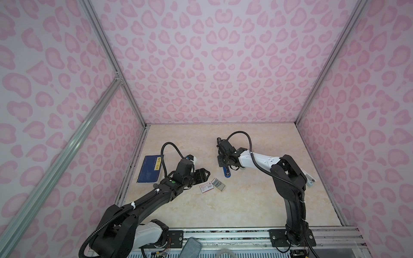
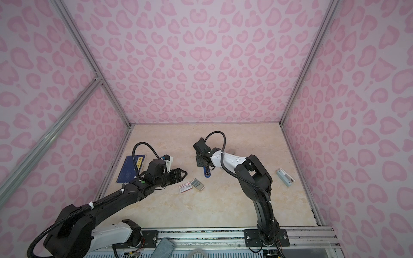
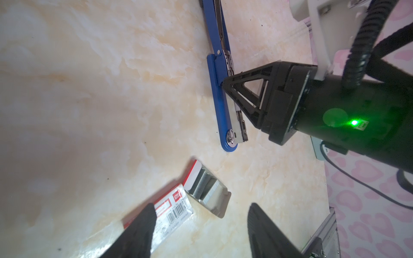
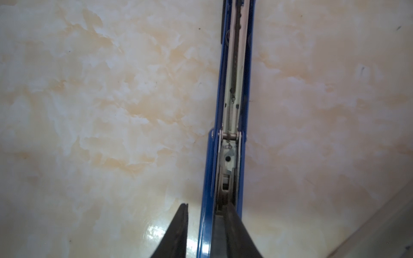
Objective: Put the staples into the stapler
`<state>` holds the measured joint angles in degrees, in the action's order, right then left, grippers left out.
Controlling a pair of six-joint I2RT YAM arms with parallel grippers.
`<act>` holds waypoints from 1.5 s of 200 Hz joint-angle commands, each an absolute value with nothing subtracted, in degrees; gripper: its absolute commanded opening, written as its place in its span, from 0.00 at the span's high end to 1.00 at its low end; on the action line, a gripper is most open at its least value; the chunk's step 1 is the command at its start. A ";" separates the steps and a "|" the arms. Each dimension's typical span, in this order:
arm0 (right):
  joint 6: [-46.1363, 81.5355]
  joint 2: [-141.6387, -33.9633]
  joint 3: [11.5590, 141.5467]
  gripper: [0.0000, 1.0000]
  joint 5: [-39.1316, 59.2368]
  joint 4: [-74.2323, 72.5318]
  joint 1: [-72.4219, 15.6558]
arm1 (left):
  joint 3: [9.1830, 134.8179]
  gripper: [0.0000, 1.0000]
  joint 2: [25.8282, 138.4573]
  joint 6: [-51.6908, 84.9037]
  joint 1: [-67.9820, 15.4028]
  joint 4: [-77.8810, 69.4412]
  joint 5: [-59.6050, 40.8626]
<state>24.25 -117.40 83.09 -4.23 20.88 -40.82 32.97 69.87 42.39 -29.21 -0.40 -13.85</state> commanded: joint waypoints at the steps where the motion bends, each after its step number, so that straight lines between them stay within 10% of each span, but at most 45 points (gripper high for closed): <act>1: 24.47 -116.89 81.82 0.71 -3.86 21.03 -41.25 | 32.78 0.32 69.61 42.63 -29.09 -1.83 -13.53; 300: 23.38 -118.90 84.64 0.66 -3.66 23.93 -40.69 | 32.67 0.33 69.77 42.36 -29.01 -1.93 -13.29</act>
